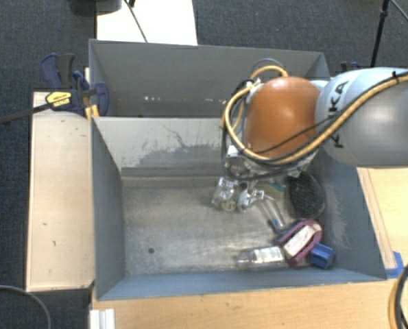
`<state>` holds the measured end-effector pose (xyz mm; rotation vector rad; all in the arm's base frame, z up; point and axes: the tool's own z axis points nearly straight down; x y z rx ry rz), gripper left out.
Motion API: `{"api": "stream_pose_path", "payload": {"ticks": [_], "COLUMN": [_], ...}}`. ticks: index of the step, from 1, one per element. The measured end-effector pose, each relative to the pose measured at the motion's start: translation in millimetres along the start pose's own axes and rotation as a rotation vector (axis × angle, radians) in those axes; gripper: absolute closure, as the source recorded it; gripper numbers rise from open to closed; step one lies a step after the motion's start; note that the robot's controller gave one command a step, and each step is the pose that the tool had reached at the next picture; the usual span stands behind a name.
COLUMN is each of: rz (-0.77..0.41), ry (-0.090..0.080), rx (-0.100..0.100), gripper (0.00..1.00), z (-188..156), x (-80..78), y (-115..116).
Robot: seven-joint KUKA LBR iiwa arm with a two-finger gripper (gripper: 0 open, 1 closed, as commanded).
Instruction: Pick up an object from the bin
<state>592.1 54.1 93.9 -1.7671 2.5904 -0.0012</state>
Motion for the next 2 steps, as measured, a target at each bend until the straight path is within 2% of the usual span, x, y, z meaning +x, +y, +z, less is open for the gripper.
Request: {"api": "stream_pose_path", "payload": {"ticks": [1,2], "rz": [0.006,0.017], "ry": [-0.002,0.000], "rx": [0.006,0.001], "gripper": [1.00,1.00], "z": [-81,-106], "x": [-1.9,-3.1], "y": [-2,-4]}}
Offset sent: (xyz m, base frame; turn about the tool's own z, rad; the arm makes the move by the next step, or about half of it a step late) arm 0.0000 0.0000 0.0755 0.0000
